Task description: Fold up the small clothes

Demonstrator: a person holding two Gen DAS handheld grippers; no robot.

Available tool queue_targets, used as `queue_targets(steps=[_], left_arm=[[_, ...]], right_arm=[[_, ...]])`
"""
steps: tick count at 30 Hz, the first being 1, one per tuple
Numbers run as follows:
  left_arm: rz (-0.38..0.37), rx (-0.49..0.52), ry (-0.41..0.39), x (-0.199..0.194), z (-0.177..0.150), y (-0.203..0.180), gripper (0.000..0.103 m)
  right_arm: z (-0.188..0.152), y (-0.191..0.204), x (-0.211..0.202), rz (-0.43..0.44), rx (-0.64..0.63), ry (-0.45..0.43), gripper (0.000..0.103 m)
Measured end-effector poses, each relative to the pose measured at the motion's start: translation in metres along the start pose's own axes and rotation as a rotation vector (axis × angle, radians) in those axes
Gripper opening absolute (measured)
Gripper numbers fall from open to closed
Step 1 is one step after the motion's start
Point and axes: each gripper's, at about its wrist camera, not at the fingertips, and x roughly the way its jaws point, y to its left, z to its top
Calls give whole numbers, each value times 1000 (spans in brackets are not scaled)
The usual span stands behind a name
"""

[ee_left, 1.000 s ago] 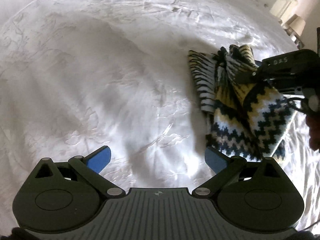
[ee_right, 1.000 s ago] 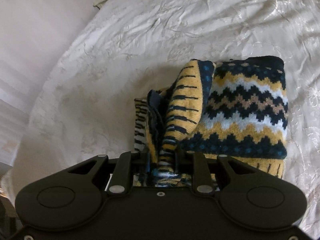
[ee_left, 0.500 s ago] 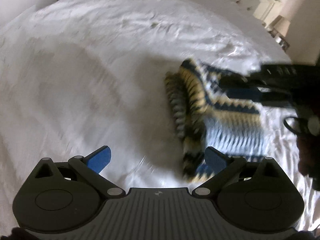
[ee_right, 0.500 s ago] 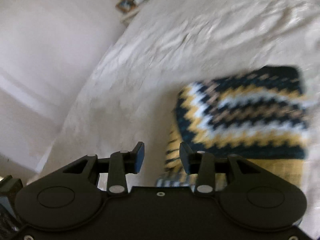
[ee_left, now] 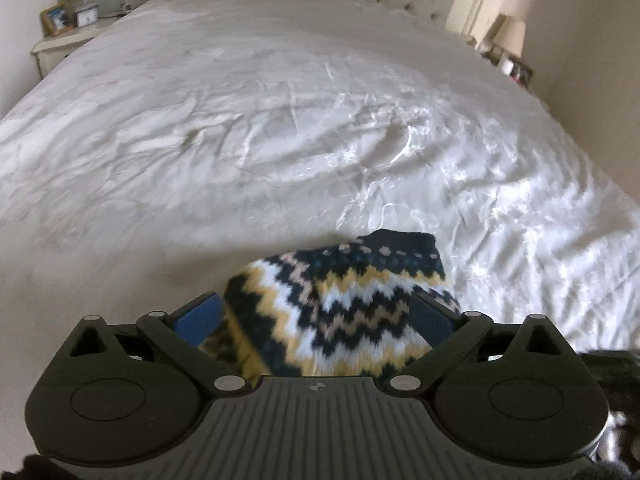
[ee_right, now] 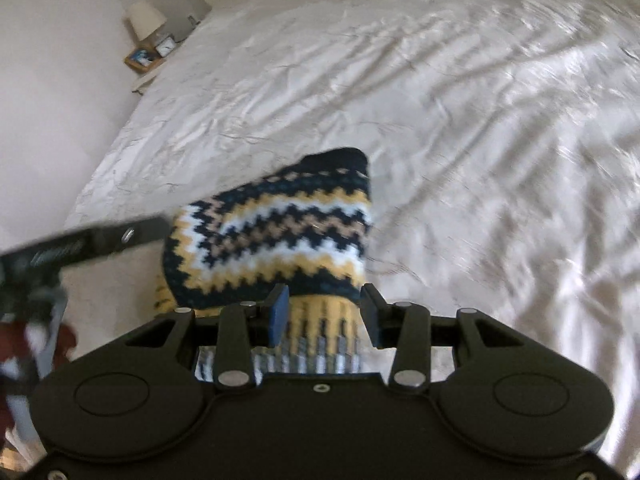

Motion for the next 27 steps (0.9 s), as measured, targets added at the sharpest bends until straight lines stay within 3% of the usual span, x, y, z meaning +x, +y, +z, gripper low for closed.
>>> queue_targets(steps=[6, 10, 16, 21, 24, 27], left_arm=[[171, 18, 178, 55, -30, 31, 103], [104, -156, 190, 55, -55, 72, 103], [103, -151, 178, 48, -60, 78, 103], [104, -155, 174, 53, -58, 78, 103], [89, -167, 172, 53, -59, 81, 103], [60, -179, 145, 41, -56, 83, 102]], right_arm=[[1, -11, 3, -1, -25, 28, 54], [13, -8, 11, -10, -99, 17, 60], [38, -2, 51, 33, -100, 31, 67], [29, 8, 119, -7, -140, 227, 74], [25, -4, 129, 26, -67, 223, 79], [29, -5, 114, 51, -89, 194, 80]])
